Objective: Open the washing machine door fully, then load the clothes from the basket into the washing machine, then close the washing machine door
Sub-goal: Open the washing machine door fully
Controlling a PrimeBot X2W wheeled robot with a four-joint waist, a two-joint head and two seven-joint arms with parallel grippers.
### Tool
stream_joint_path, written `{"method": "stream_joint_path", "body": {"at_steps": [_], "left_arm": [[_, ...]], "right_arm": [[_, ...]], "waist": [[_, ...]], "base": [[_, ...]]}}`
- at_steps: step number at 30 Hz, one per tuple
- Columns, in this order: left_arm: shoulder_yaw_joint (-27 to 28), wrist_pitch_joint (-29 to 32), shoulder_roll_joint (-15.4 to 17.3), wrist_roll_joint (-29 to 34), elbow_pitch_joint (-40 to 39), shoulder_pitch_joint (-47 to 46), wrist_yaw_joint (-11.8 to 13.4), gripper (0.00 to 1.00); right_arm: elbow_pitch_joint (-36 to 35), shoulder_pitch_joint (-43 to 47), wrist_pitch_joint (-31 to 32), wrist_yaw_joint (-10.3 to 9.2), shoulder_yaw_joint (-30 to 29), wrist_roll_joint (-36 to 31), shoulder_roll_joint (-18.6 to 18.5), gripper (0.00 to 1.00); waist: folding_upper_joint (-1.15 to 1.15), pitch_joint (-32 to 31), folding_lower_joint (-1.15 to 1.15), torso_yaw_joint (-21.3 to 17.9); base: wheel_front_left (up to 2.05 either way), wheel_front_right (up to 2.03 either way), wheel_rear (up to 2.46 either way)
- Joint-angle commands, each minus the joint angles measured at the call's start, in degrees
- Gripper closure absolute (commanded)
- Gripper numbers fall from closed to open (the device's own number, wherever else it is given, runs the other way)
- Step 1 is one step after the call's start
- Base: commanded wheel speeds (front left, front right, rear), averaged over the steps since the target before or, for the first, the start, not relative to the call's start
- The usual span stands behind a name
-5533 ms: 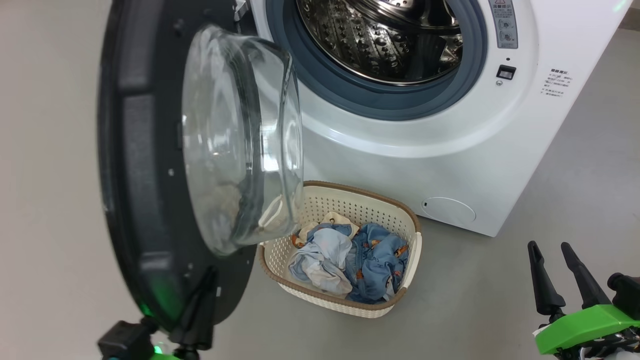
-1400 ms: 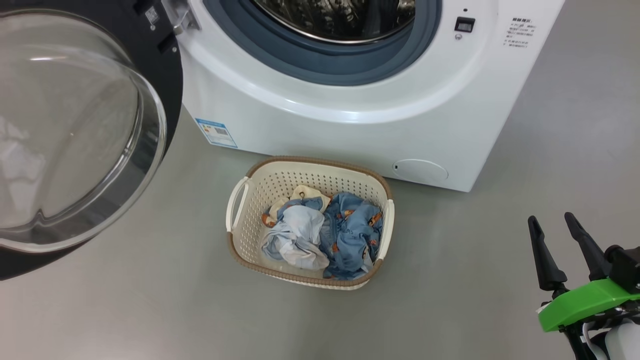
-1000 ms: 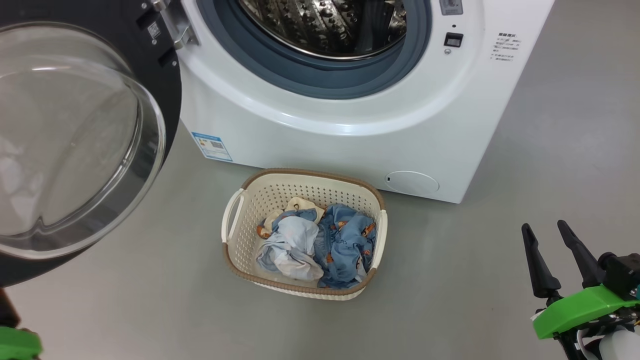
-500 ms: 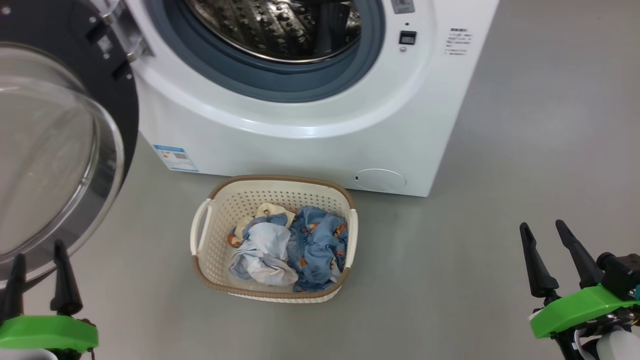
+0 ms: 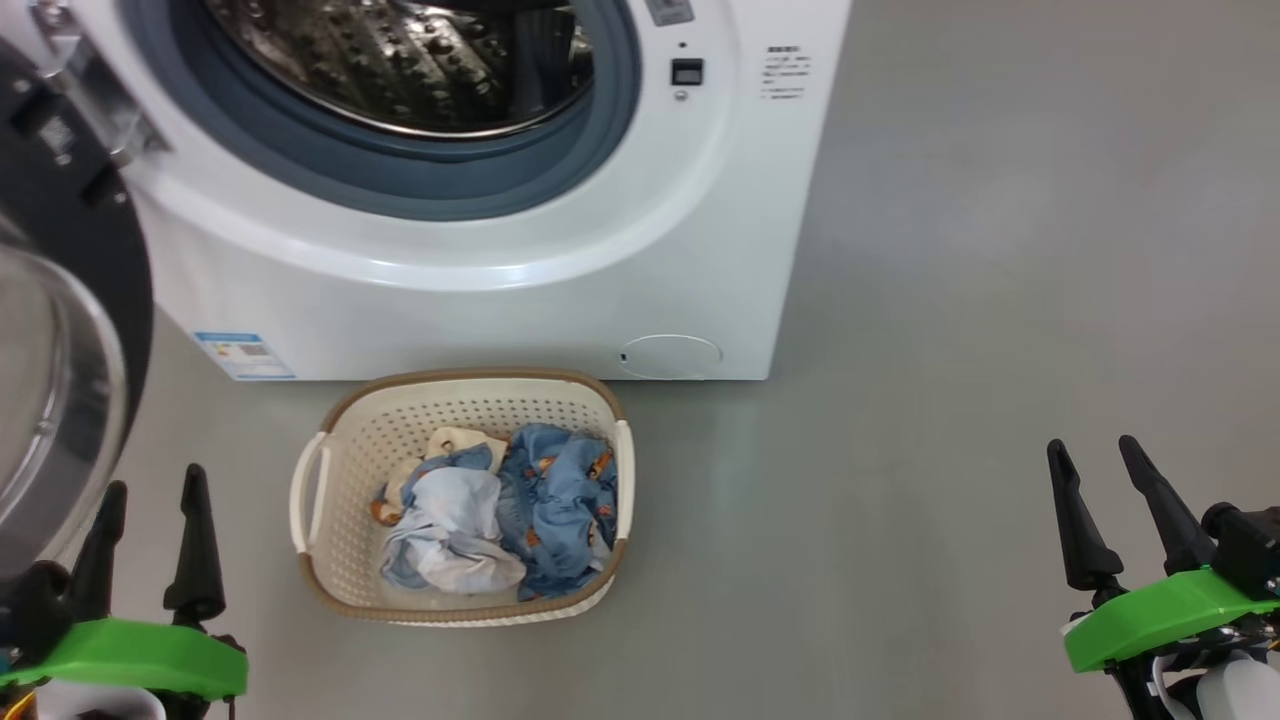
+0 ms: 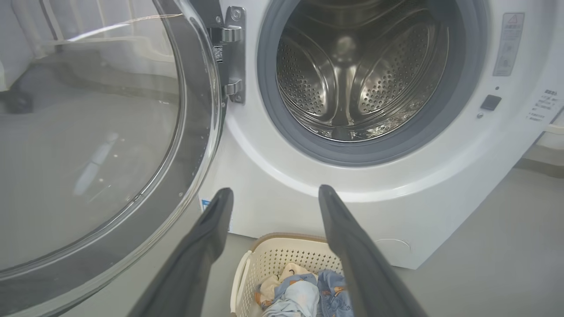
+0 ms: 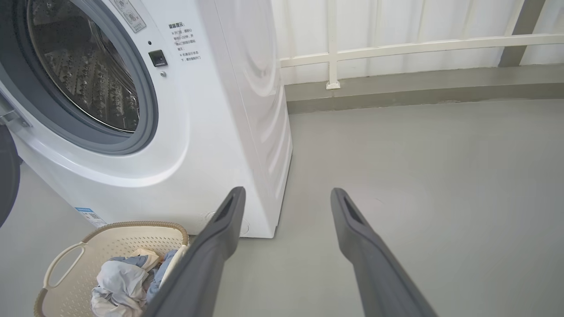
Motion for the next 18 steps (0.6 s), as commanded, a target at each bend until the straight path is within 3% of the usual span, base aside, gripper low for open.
{"method": "stream_joint_path", "body": {"at_steps": [1, 18], "left_arm": [[1.4, -0.4, 2.5, -0.4, -1.7, -0.2, -0.1, 0.0], [-3.2, -0.4, 3.1, -1.7, -3.9, 0.8, -0.1, 0.0]], "right_arm": [[-1.6, 0.2, -0.7, 0.08, 1.3, 0.1, -0.4, 0.0], [-1.3, 0.4, -0.7, 0.08, 1.8, 0.2, 0.2, 0.0]], "waist": [[0.0, 0.1, 0.0, -1.6], [0.0, -0.6, 0.0, -5.7]], "base": [[0.0, 0.0, 0.0], [0.0, 0.0, 0.0]]}}
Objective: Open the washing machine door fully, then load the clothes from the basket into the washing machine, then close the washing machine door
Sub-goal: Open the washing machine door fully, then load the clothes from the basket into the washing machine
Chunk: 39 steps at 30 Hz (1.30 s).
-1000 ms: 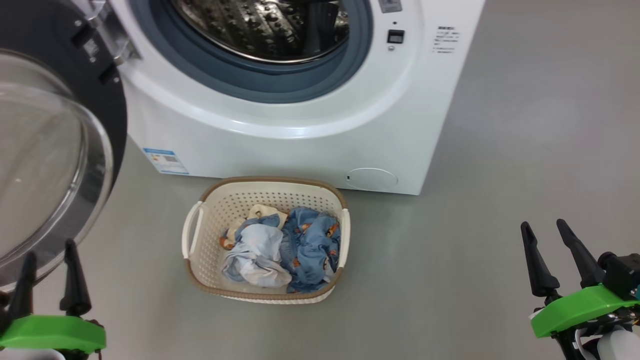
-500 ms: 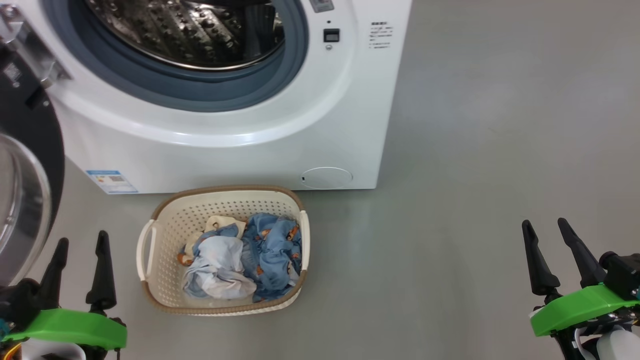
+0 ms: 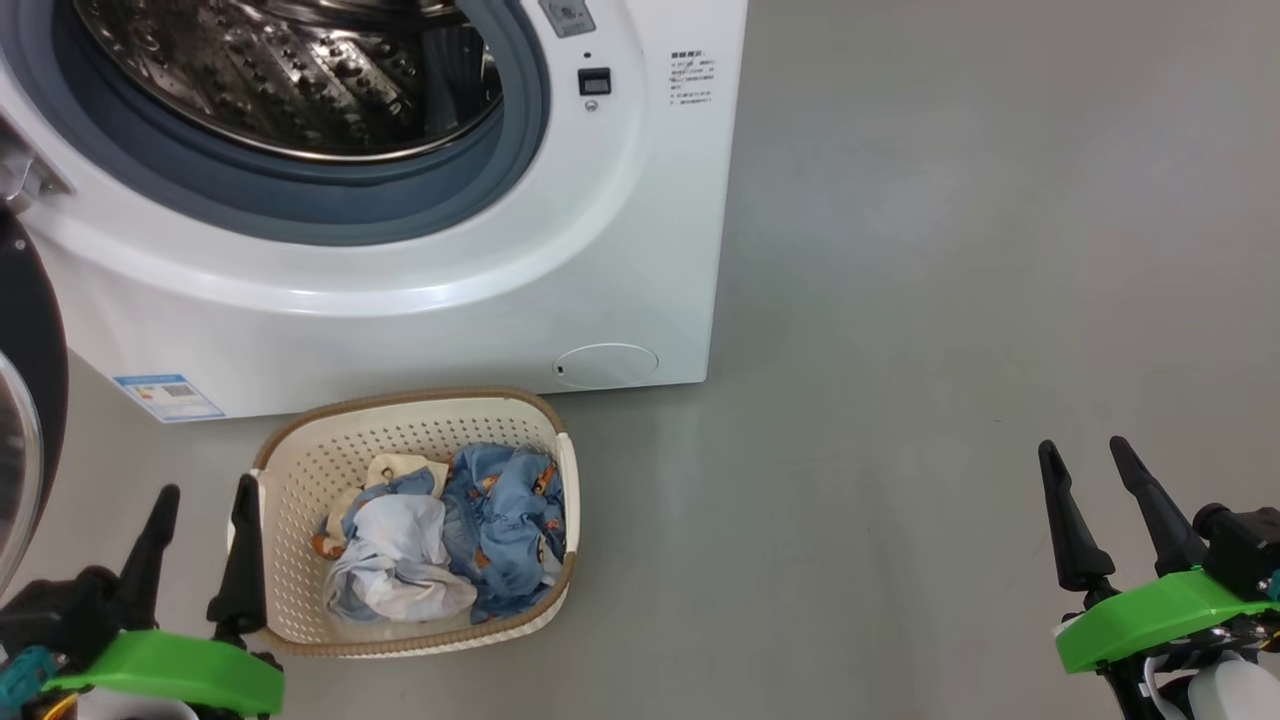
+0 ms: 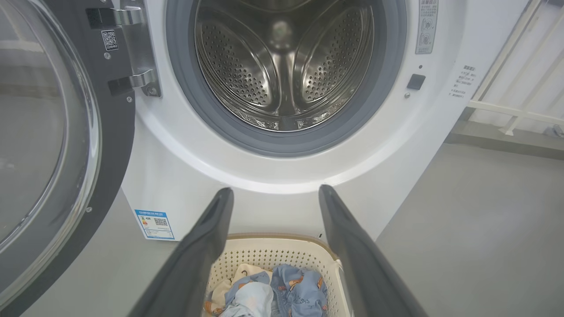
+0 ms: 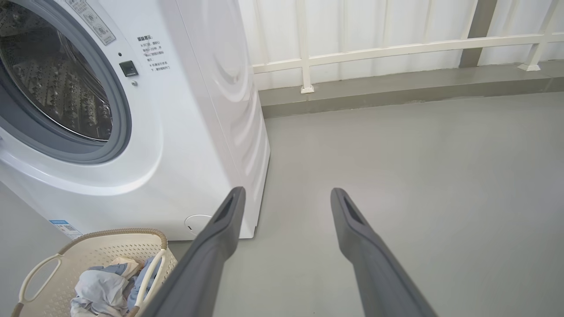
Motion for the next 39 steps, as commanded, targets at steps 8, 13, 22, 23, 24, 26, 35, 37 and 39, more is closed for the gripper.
{"method": "stream_joint_path", "body": {"at_steps": [8, 13, 22, 23, 24, 26, 35, 37, 39], "left_arm": [[1.2, -0.4, 2.3, -1.1, -2.3, 0.3, -0.1, 0.0], [1.4, -0.4, 2.3, -1.3, -2.3, 0.1, -0.1, 0.0], [2.8, -0.4, 1.6, -1.1, -2.4, 0.0, -0.1, 0.0], [3.0, -0.4, 1.5, -1.1, -2.5, 0.0, -0.1, 0.0], [3.0, -0.4, 1.5, -1.1, -2.6, 0.0, -0.1, 0.0], [3.0, -0.4, 1.5, -1.2, -2.6, -0.1, -0.1, 0.0], [3.5, -0.4, 1.5, -1.3, -2.8, -0.7, -0.1, 0.0], [3.7, -0.4, 1.3, -1.3, -2.7, -0.8, -0.1, 0.0], [3.9, -0.4, 1.3, -1.4, -2.7, -0.8, -0.1, 0.0]], "right_arm": [[-1.1, 0.8, -0.7, 0.08, 1.8, 0.4, -0.2, 0.0], [-1.2, 0.6, -0.7, 0.08, 1.9, 0.4, -0.2, 0.0], [-1.2, 0.6, -0.7, 0.08, 1.9, 0.3, -0.3, 0.0], [-1.2, 0.6, -0.7, 0.08, 1.9, 0.3, -0.3, 0.0], [-1.2, 0.5, -0.7, 0.08, 1.9, 0.3, -0.3, 0.0], [-1.3, 0.5, -0.7, 0.08, 1.9, 0.3, -0.3, 0.0], [-1.3, 0.2, -0.7, 0.08, 1.8, 0.3, -0.2, 0.0], [-1.3, 0.2, -0.7, 0.08, 1.7, 0.3, -0.2, 0.0], [-1.3, 0.2, -0.7, 0.08, 1.7, 0.3, -0.1, 0.0]], "waist": [[0.0, -0.7, 0.0, -0.3], [0.0, -0.5, 0.0, 0.0], [0.0, -0.5, 0.0, 0.3], [0.0, -0.5, 0.0, 0.3], [0.0, -0.5, 0.0, 0.4], [0.0, -0.4, 0.0, 0.4], [0.0, 0.2, 0.0, 0.6], [0.0, 0.3, 0.0, 0.7], [0.0, 0.3, 0.0, 0.8]], "base": [[0.0, 0.0, 0.0], [0.0, 0.0, 0.0], [0.0, 0.0, 0.0], [0.12, -0.12, 0.0], [0.26, -0.26, 0.0], [0.45, -0.47, 0.03], [1.12, -1.14, 0.03], [1.41, -1.43, 0.02], [1.36, -1.37, 0.01]]}}
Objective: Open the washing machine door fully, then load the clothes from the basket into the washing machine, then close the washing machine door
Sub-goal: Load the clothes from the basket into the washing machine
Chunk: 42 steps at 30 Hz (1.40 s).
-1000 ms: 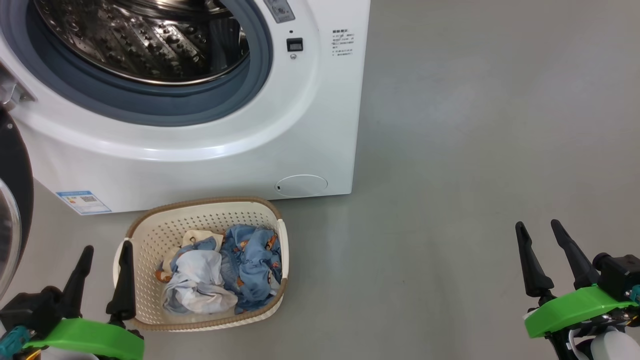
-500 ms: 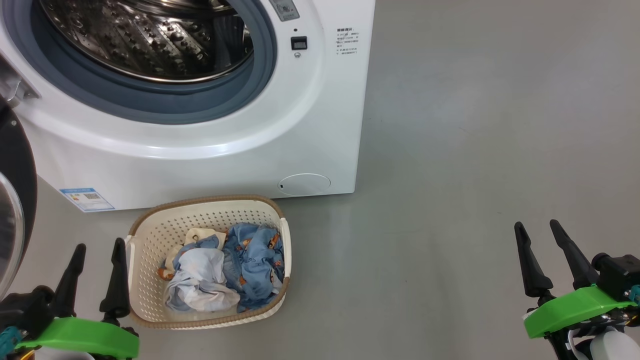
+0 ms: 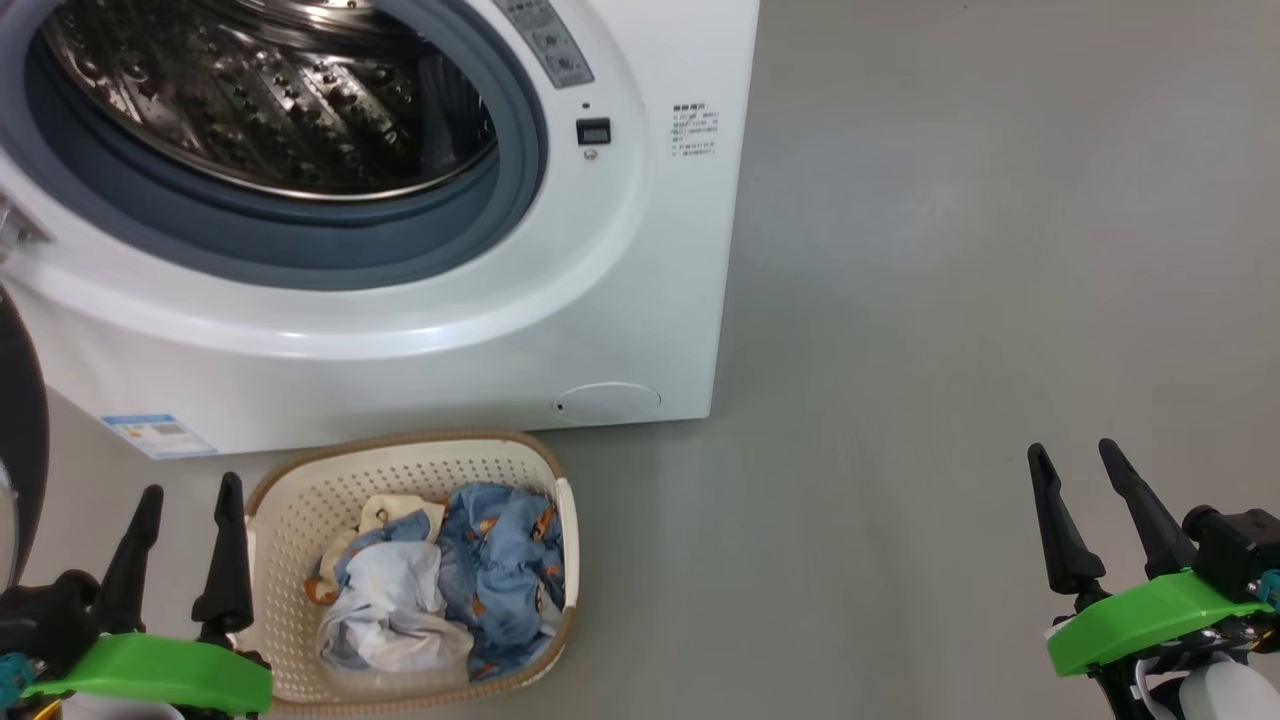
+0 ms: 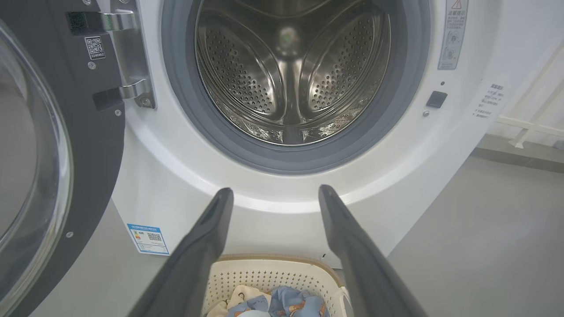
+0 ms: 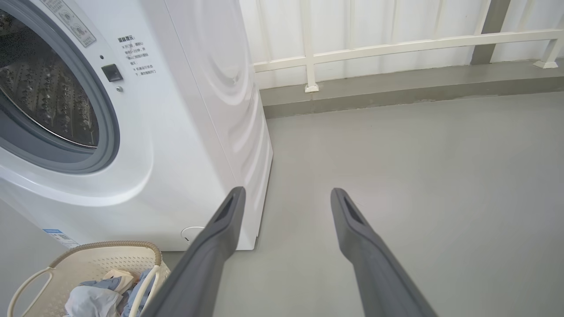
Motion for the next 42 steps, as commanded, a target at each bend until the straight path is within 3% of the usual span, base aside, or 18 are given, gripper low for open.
{"method": "stream_joint_path", "body": {"at_steps": [1, 12, 29, 42], "left_arm": [[2.5, -0.4, 1.5, -0.4, -1.3, -1.7, -0.1, 0.0], [2.7, -0.4, 1.3, -0.4, -0.6, -1.9, -0.1, 0.0], [3.3, -0.4, -0.5, -0.1, 2.9, -2.3, -0.1, 0.0], [0.0, -0.4, -0.3, -1.4, 9.3, -3.1, -0.1, 0.0]], "right_arm": [[-1.4, 0.1, -0.7, 0.08, 1.0, 0.2, -0.4, 0.0], [-1.4, -0.1, -0.7, 0.08, 1.0, 0.3, -0.3, 0.0], [-1.7, -0.7, -0.7, 0.08, 1.3, 0.1, -0.4, 0.0], [-2.2, -2.0, -0.7, 0.08, 2.0, -0.3, 0.4, 0.0]], "waist": [[0.0, 0.0, 0.0, 0.1], [0.0, 0.1, 0.0, 0.4], [0.0, 1.0, 0.0, 1.1], [0.0, 3.3, 0.0, 1.0]], "base": [[1.28, -1.3, 0.02], [0.93, -0.93, 0.0], [0.04, -0.04, 0.0], [0.0, 0.0, 0.0]]}}
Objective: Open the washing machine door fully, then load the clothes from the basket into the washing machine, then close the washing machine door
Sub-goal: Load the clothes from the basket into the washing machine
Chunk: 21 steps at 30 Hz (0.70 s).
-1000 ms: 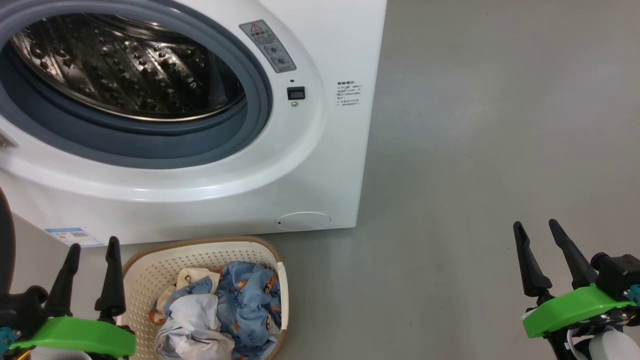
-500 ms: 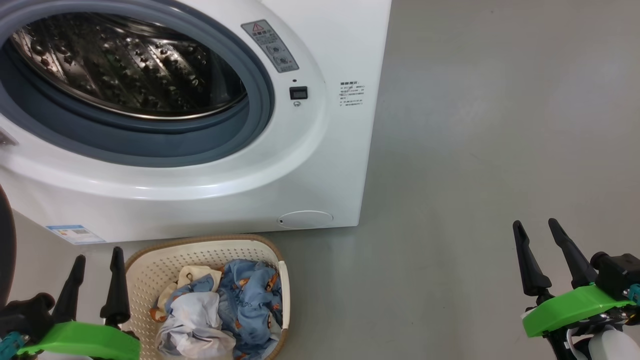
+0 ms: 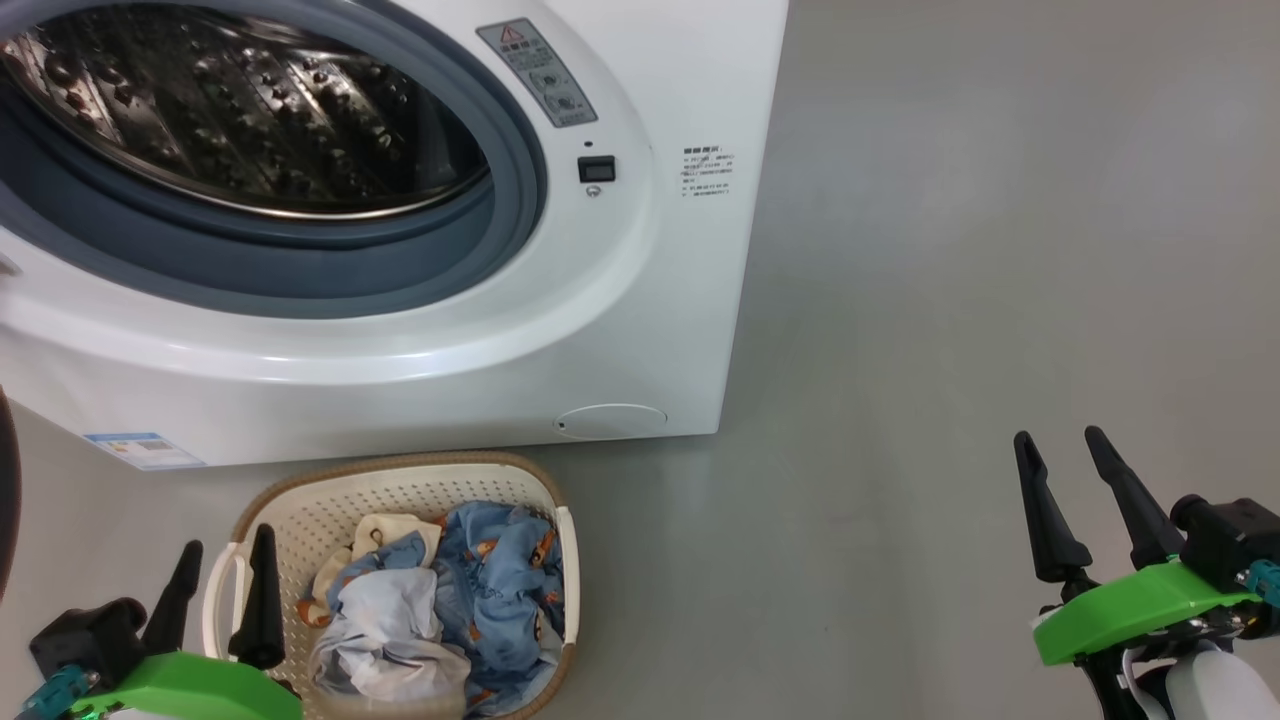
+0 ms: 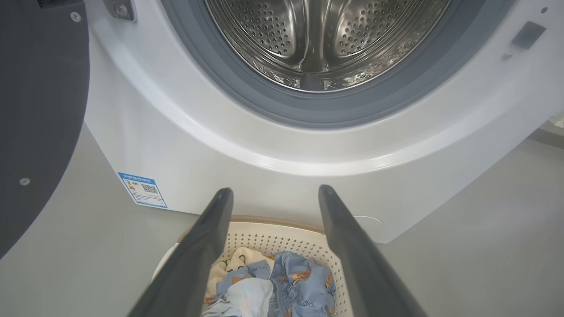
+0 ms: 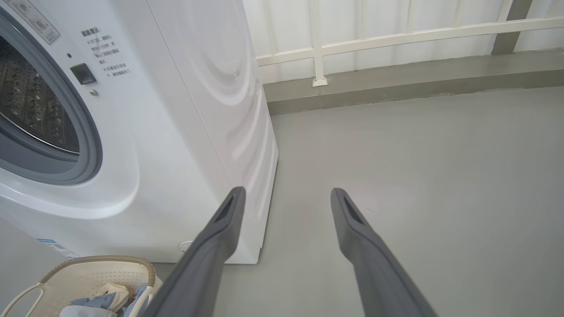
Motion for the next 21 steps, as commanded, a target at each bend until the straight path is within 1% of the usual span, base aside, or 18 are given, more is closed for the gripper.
{"method": "stream_joint_path", "body": {"at_steps": [1, 7, 12, 21], "left_arm": [[1.5, -0.4, 1.9, -0.5, 0.1, -2.1, -0.1, 0.0], [0.0, -0.4, 2.4, -1.3, 5.3, -4.0, -0.1, 0.0], [-2.3, -0.4, 2.7, -3.0, 10.5, -6.8, -0.1, 0.0], [-8.2, -0.4, 3.6, -7.4, 20.6, -13.3, -0.1, 0.0]], "right_arm": [[-1.7, -1.3, -0.7, 0.08, 1.5, -0.3, -0.3, 0.0], [-2.1, -2.4, -0.7, 0.08, 1.8, -0.6, 0.1, 0.0], [-2.8, -3.7, -0.7, 0.08, 2.4, -1.0, 0.6, 0.0], [-4.1, -6.2, -0.7, 0.08, 2.9, -1.8, 1.3, 0.0]], "waist": [[0.0, 0.9, 0.0, -0.2], [0.0, 2.8, 0.0, -0.9], [0.0, 5.3, 0.0, -1.8], [0.0, 10.8, 0.0, -3.1]], "base": [[0.0, 0.0, 0.0], [0.0, 0.0, 0.0], [0.0, 0.0, 0.0], [0.0, 0.0, 0.0]]}}
